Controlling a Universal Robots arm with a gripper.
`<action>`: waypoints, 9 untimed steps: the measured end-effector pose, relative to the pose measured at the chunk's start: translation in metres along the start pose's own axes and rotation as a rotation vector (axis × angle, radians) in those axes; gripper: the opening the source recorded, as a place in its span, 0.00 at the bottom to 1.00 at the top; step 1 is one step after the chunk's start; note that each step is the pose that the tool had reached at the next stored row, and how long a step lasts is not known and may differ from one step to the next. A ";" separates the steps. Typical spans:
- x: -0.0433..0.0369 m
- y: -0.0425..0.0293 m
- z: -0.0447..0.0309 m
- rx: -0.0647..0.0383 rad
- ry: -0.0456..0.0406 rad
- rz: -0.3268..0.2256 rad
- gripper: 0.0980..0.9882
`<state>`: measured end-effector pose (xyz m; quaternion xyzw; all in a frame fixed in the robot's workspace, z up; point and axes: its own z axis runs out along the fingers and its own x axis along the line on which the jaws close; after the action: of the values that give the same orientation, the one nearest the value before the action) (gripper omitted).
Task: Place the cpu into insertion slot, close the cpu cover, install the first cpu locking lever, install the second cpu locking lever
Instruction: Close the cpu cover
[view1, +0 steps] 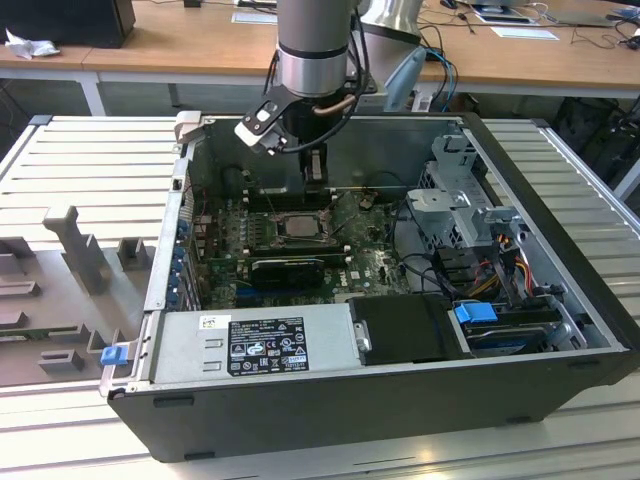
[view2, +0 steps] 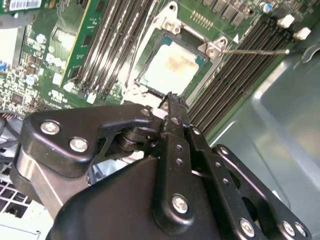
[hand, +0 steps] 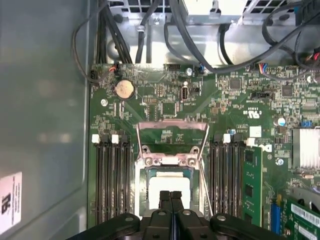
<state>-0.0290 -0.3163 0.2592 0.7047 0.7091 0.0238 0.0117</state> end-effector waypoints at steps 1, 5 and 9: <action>0.0001 0.0003 -0.0022 0.000 0.0000 0.000 0.01; 0.0001 0.0052 -0.0049 0.000 0.0001 0.000 0.01; 0.0001 0.0077 -0.0048 0.001 0.0004 0.000 0.01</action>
<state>-0.0216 -0.3162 0.2643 0.7047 0.7090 0.0236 0.0112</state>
